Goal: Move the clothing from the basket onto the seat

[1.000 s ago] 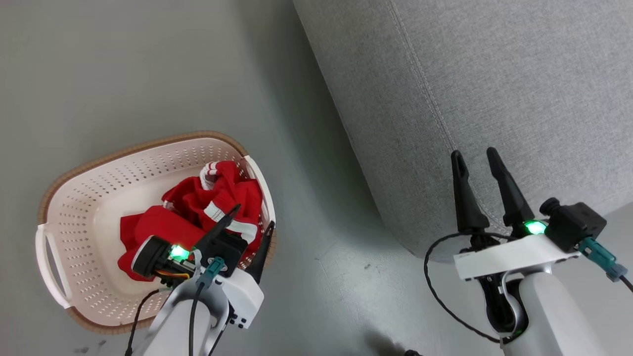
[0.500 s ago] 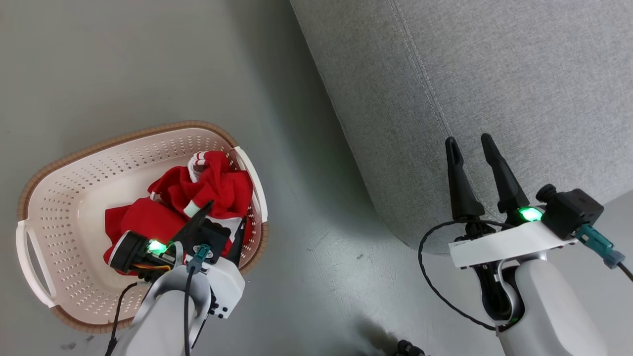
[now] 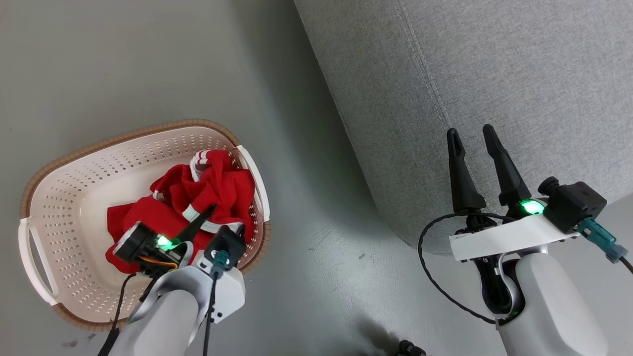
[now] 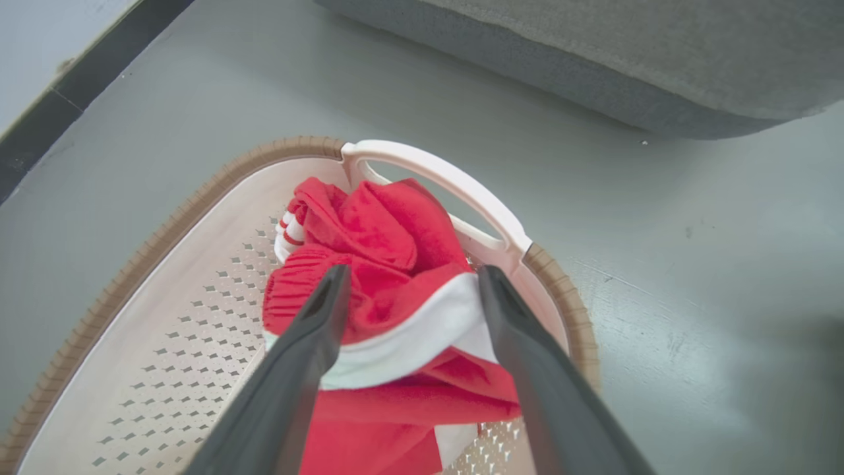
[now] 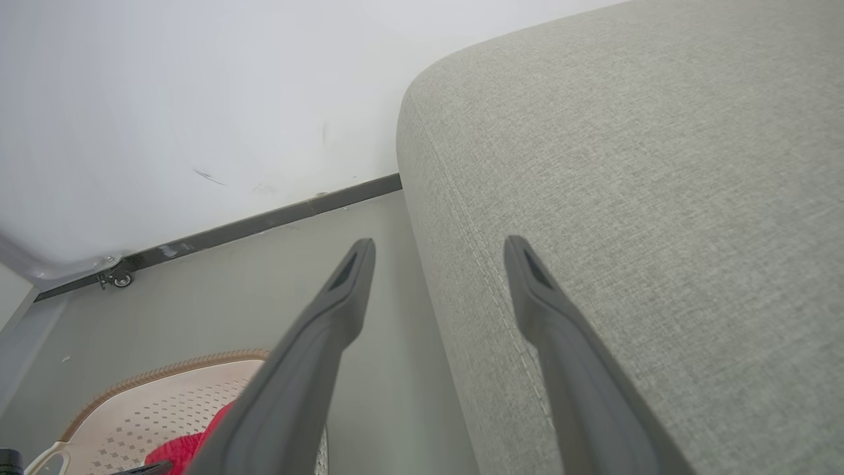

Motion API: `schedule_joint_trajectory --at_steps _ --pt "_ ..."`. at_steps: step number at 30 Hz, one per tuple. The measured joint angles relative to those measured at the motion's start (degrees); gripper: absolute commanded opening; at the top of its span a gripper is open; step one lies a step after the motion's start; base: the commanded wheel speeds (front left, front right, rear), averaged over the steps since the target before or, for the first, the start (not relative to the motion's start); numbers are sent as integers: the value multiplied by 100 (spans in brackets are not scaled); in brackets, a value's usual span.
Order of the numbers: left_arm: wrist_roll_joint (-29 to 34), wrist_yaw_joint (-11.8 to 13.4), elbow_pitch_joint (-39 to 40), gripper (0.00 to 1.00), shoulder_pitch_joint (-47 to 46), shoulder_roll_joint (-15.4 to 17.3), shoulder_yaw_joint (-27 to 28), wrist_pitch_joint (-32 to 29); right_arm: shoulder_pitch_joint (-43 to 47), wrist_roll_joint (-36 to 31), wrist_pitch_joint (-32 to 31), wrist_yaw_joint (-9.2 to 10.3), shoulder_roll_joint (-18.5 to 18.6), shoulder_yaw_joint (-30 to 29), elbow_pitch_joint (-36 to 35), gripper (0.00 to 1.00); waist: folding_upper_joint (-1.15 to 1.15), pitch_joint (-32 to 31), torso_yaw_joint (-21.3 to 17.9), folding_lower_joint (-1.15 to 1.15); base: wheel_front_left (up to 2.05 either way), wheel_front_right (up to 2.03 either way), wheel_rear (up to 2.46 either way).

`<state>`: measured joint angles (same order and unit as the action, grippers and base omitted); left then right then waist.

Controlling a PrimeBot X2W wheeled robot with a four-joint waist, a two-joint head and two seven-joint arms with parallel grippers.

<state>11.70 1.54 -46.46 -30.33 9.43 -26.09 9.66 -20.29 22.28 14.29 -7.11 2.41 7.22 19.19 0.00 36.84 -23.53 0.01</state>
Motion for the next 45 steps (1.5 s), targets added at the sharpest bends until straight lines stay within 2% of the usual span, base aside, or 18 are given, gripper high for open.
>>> schedule_joint_trajectory --at_steps 9,10,13,15,18,20,22,32,45 --pt "352 -3 -190 100 -90 80 -328 -23 -1 40 1 0 0 -16 -2 100 0 -12 18 0 0 0 0" --pt "374 -3 -219 97 -120 89 -339 -59 -1 43 1 0 0 -16 -1 100 0 -13 20 0 0 0 0" --pt "438 -3 -307 66 -178 87 -400 -118 -1 43 1 0 0 -15 -2 100 0 -13 23 0 0 0 0" --pt "476 -3 -365 53 -181 88 -434 -165 -1 43 1 0 0 -16 -2 100 0 -11 25 0 0 0 0" --pt "520 -1 -433 39 -214 88 -486 -209 -1 43 1 0 0 -16 -3 100 0 -8 26 0 0 0 0" --pt "520 5 -460 25 -277 90 -487 -210 -1 48 1 0 0 -15 -3 100 0 -6 25 0 0 0 0" --pt "520 23 -485 0 -325 81 -486 -213 -1 51 1 0 0 -15 -3 100 0 -2 23 0 0 0 0" --pt "414 155 -498 0 -413 -4 -335 -70 -2 59 1 0 0 -101 -7 100 0 -16 36 0 0 0 0" --pt "53 535 -69 0 -422 -8 27 331 -145 79 1 0 1 -103 -32 100 0 -185 191 0 0 0 0"
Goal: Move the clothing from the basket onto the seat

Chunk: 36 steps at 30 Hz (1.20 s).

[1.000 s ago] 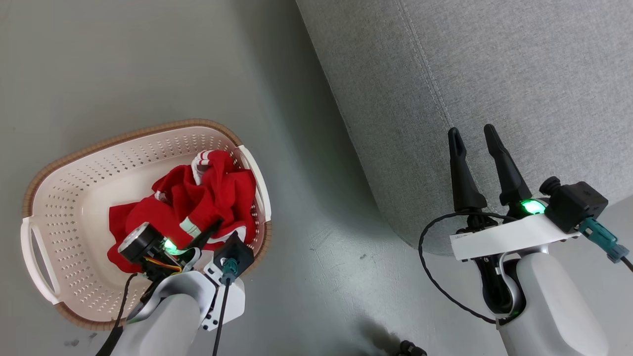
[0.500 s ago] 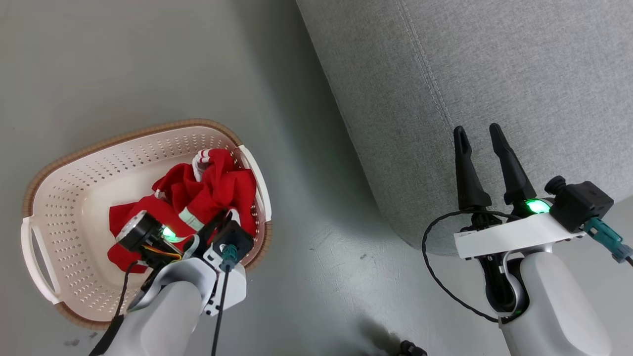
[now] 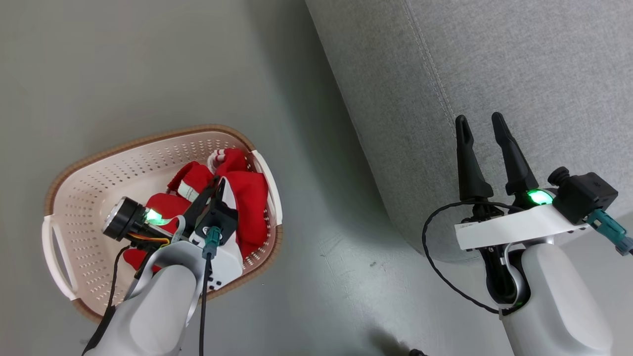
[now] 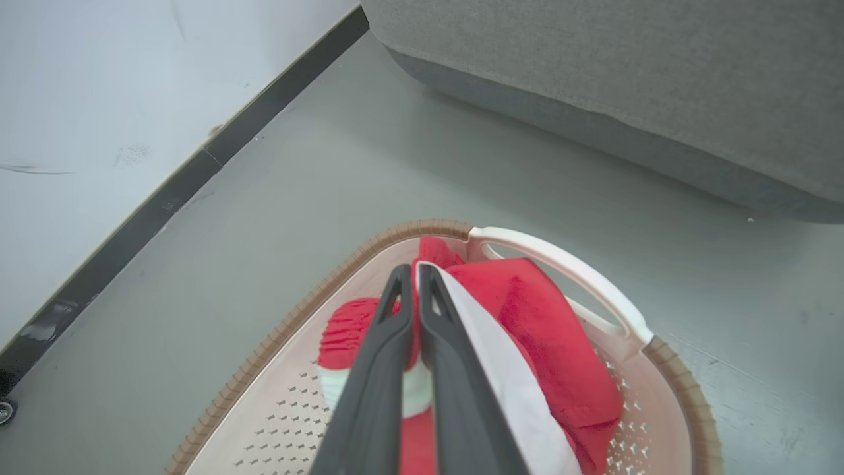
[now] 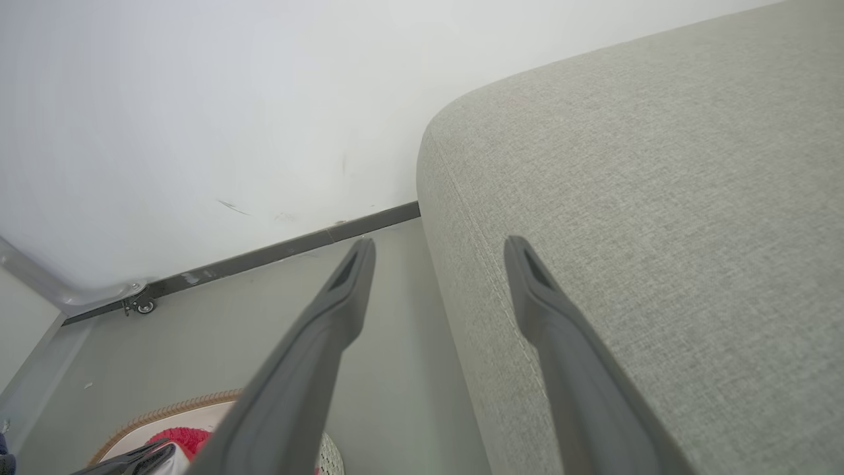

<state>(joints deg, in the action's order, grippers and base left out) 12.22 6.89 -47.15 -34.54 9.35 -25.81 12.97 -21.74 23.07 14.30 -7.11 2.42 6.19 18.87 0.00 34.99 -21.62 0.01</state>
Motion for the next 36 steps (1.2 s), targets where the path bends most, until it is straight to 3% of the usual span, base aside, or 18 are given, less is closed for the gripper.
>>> schedule_joint_trajectory --at_steps 18,36 --pt "-510 369 1211 0 318 -261 282 126 -72 -651 14 0 8 -205 183 100 0 -550 468 0 0 0 0" --pt "-900 417 2702 0 901 -346 290 144 -68 -983 15 0 142 -171 372 100 0 -1305 987 -1 0 0 0"
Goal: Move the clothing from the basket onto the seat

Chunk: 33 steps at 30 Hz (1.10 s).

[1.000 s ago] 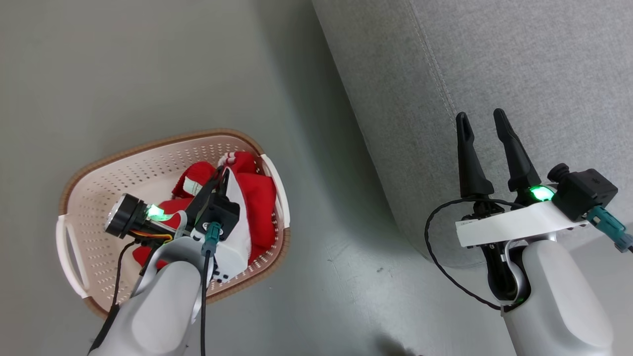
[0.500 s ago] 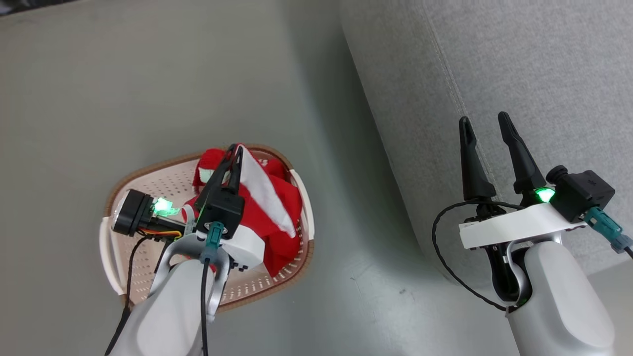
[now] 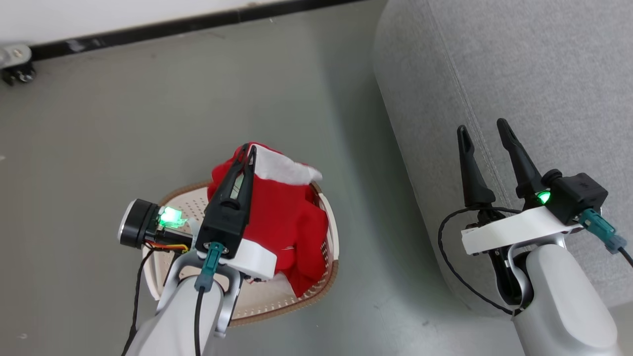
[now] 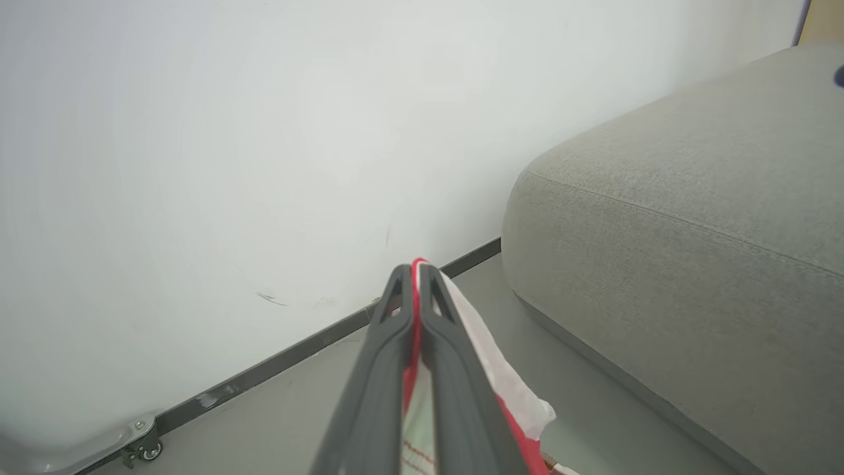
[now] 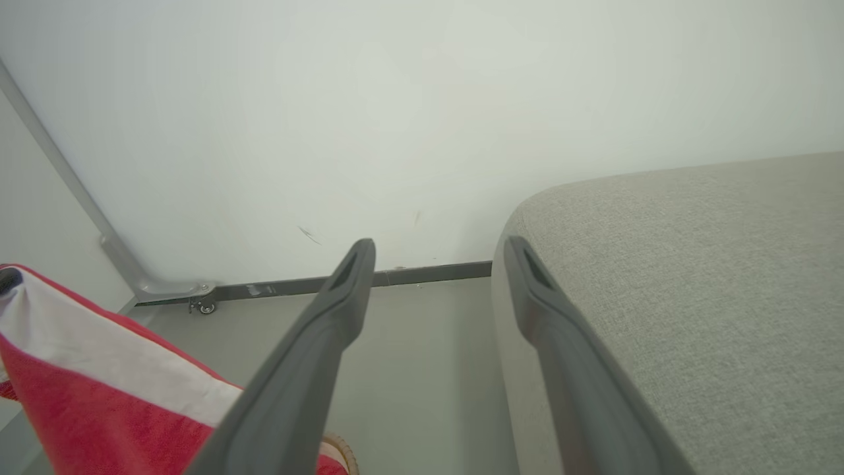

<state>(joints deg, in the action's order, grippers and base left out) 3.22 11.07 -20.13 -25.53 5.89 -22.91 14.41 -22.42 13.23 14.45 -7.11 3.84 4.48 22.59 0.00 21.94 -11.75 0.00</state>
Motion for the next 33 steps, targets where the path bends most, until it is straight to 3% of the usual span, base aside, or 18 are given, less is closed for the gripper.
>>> schedule_joint_trajectory --at_steps 18,33 --pt "-160 -311 816 0 191 269 -81 7 276 9 -1 0 227 773 244 100 0 -952 476 0 0 0 0" --pt "-355 -654 926 0 194 267 -216 7 568 248 -222 -1 426 1969 171 100 0 -1706 699 0 0 0 0"
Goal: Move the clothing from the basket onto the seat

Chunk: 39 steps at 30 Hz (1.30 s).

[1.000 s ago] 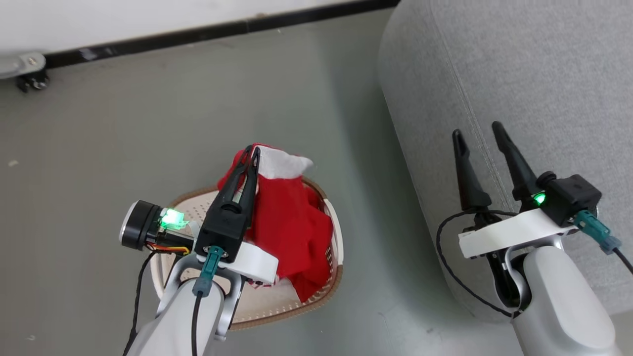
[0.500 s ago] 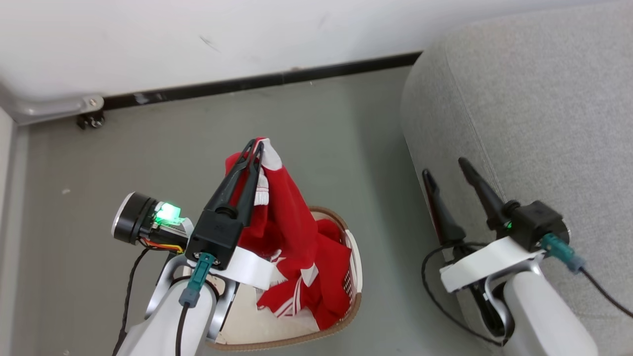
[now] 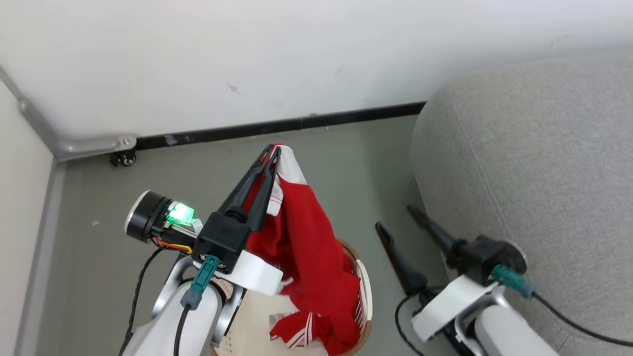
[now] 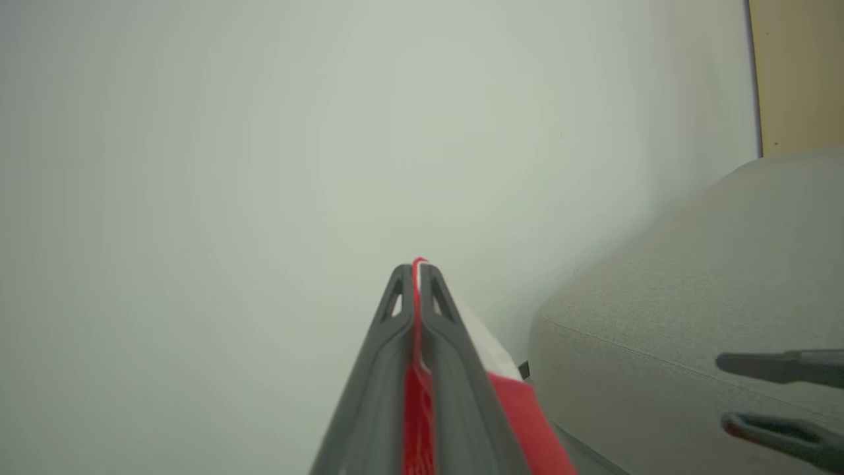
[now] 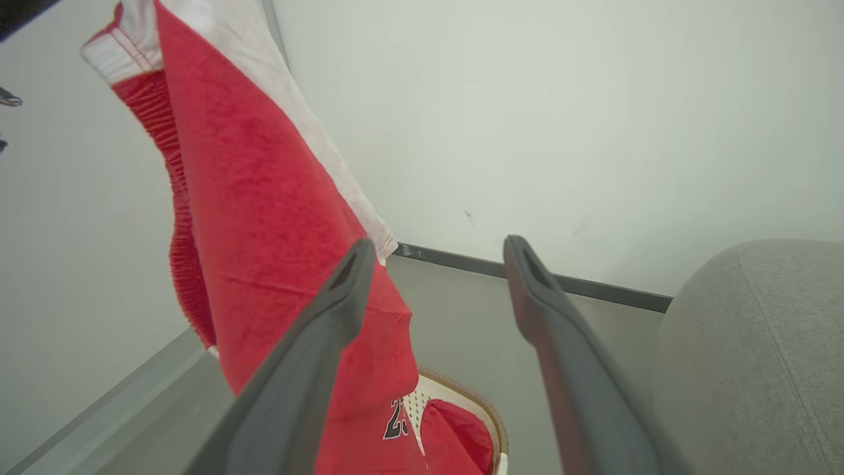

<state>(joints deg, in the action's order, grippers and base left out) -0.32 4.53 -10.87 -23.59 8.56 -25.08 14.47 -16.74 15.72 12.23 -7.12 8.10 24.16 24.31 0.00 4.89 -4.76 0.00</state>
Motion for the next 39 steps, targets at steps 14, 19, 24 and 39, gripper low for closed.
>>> schedule_joint_trajectory --at_steps 14,19,24,39 --pt "-208 -188 -53 0 -1 -127 -73 -193 189 308 -452 0 111 1181 -339 100 0 -508 108 0 0 0 0" --pt "-210 -254 -56 0 -15 -156 -127 -300 261 381 -583 0 123 1607 -437 100 0 -603 145 0 0 0 0" --pt "-244 -256 -55 0 -49 -205 -152 -480 232 222 -627 0 312 1608 -469 100 0 -666 180 0 0 0 0" --pt "-162 -66 -8 0 -298 -369 -183 -1081 118 -447 -687 -1 99 1333 -227 100 0 -734 188 0 0 0 0"
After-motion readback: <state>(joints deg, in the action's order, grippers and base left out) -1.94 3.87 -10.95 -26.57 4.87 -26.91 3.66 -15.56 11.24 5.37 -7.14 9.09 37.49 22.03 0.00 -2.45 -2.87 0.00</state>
